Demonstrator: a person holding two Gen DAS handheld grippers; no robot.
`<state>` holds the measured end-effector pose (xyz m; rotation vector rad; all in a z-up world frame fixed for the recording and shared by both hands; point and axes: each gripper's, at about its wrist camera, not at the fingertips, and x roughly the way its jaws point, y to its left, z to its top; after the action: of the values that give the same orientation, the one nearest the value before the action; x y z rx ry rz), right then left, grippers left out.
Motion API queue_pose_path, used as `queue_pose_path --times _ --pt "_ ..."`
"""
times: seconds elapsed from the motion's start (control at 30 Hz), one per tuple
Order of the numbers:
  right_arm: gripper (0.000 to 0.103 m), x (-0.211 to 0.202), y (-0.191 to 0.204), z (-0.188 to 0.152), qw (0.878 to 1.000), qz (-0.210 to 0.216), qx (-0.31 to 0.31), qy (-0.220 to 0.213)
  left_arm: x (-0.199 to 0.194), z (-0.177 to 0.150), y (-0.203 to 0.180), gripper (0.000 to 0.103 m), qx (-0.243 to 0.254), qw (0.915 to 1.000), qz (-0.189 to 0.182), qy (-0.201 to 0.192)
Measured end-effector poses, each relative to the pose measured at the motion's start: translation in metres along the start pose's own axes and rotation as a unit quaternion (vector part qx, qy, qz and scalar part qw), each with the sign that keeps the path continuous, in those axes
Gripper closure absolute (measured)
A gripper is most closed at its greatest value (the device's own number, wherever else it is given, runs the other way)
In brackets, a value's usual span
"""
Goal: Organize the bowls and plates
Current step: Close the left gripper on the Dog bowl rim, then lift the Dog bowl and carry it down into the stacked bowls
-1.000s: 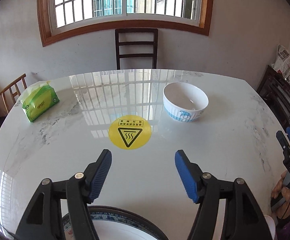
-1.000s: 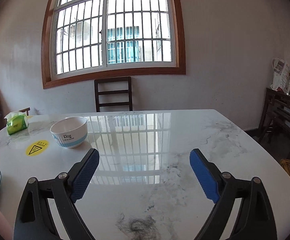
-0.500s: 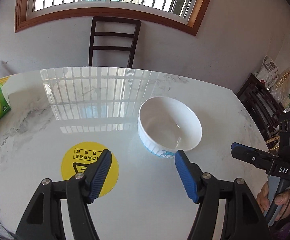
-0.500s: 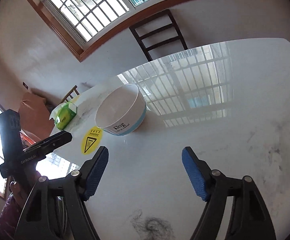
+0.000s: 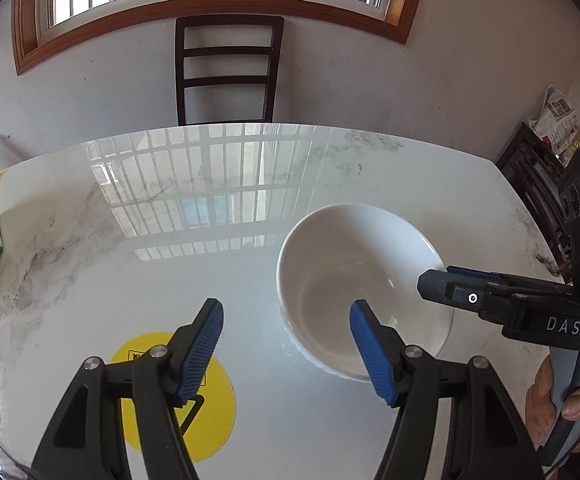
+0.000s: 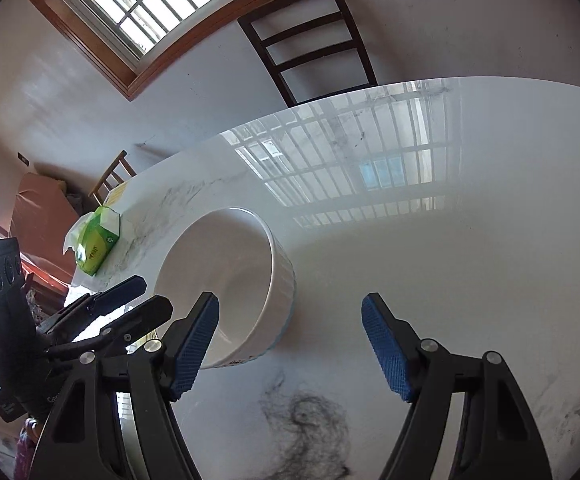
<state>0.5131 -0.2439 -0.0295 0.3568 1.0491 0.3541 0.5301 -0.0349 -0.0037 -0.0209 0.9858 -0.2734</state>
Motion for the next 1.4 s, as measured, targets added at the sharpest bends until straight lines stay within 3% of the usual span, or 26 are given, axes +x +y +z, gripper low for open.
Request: queue_pose_path --times 0.03,0.1,0.13,0.17,0.23,0.3,0.4,0.67,1.07,1.4 --pt "0.046 0.005 0.001 0.001 1.000 -0.003 -0.002 0.009 0.004 -0.001 0.000 0.037 0.000 1.0000 0.004 0.003" --pt "0.070 0.015 0.002 0.003 1.000 -0.003 -0.005 0.022 0.014 -0.003 -0.004 0.059 0.011 0.9998 0.007 0.017" --pt "0.071 0.018 0.003 0.003 1.000 -0.001 -0.005 0.026 0.019 -0.004 -0.005 0.066 0.017 0.9995 -0.001 0.027" --pt "0.072 0.021 0.003 0.004 1.000 0.005 -0.002 0.030 0.023 -0.006 -0.008 0.080 0.019 0.9992 0.002 0.036" --pt "0.085 0.024 0.001 0.002 0.999 0.021 0.007 0.040 0.021 -0.010 -0.013 0.084 0.029 0.9989 0.023 0.028" --pt "0.087 0.021 0.003 -0.001 0.999 0.015 0.000 0.038 0.018 -0.013 -0.016 0.088 0.035 0.9985 0.036 0.021" --pt "0.088 0.017 -0.001 -0.007 0.998 0.032 0.015 0.052 0.004 -0.018 -0.017 0.088 0.017 0.9994 0.022 0.019" --pt "0.089 -0.023 -0.001 -0.036 0.993 0.084 0.047 0.067 -0.060 -0.046 -0.052 0.088 0.051 0.9971 0.056 -0.012" --pt "0.088 -0.119 0.028 -0.101 0.991 0.121 0.017 0.053 -0.177 -0.108 -0.093 0.088 0.074 0.9929 0.052 -0.077" --pt "0.087 -0.162 0.047 -0.163 0.991 0.125 -0.001 0.049 -0.229 -0.166 -0.115 0.088 0.079 0.9904 0.044 -0.104"
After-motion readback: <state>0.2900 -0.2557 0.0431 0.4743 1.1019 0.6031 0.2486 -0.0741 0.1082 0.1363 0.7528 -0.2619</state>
